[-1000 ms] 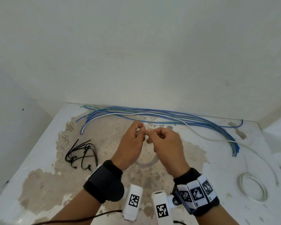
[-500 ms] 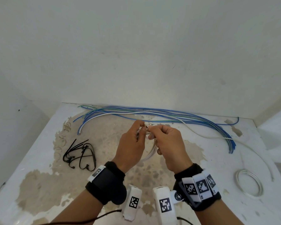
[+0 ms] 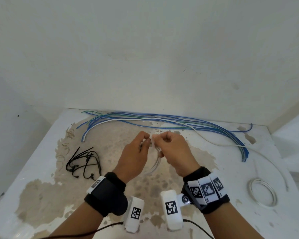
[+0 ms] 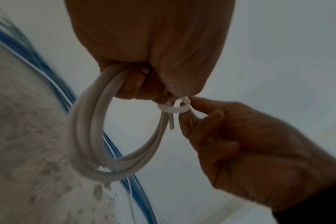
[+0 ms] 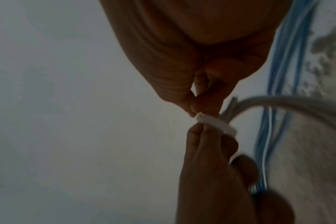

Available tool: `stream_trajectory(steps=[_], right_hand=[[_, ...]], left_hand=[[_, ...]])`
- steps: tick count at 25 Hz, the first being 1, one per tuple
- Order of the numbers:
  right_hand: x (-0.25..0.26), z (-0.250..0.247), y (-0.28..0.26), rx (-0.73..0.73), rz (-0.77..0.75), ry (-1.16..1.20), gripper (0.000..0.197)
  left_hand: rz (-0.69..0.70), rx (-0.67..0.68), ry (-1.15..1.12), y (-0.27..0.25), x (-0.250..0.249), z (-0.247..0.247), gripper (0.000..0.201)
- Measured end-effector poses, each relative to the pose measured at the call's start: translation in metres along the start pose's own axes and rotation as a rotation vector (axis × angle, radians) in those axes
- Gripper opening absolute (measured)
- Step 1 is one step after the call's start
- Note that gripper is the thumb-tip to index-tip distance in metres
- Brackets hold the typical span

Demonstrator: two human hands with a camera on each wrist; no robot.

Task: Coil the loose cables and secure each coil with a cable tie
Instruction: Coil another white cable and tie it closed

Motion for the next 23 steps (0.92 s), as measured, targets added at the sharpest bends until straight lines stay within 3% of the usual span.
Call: stream_trajectory(steps=[3, 6, 9, 12, 18, 23], right_hand=[[0.012, -0.013, 0.010, 0.013, -0.076, -0.252, 0.024], [0.022, -0.016, 0.012, 0.194, 0.029, -0.135, 0.017], [0.023, -0.013, 0.013, 0.234, 0.152, -0.066, 0.013], [0.022, -0.009, 0.017, 0.216, 0.223, 0.031, 0.011], [0.026, -0.007, 0.026, 0.121, 0.189, 0.088, 0.011], [0.025, -0.006, 0.034, 0.054, 0.139, 0.148, 0.019]], left_hand=[[-0.060, 0.092, -0.085, -0.002, -0.001, -0.008, 0.016], [-0.128, 0.144, -0.197, -0.002, -0.006, -0.011, 0.017], [-0.136, 0.152, -0.218, -0.002, -0.010, -0.013, 0.020], [-0.121, 0.162, -0.208, -0.002, -0.009, -0.013, 0.020], [-0.115, 0.208, -0.201, -0.004, -0.013, -0.015, 0.018], [-0.221, 0.234, -0.329, -0.001, -0.018, -0.014, 0.023]])
Point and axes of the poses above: each hand's wrist, its own y-axis towards the middle knuckle, its own z-axis out of the palm, x = y × z, the point moved 1 cm from there along y, towards the middle knuckle, and after that the axes turned 6 degrees about z, right-handed, at the moved point
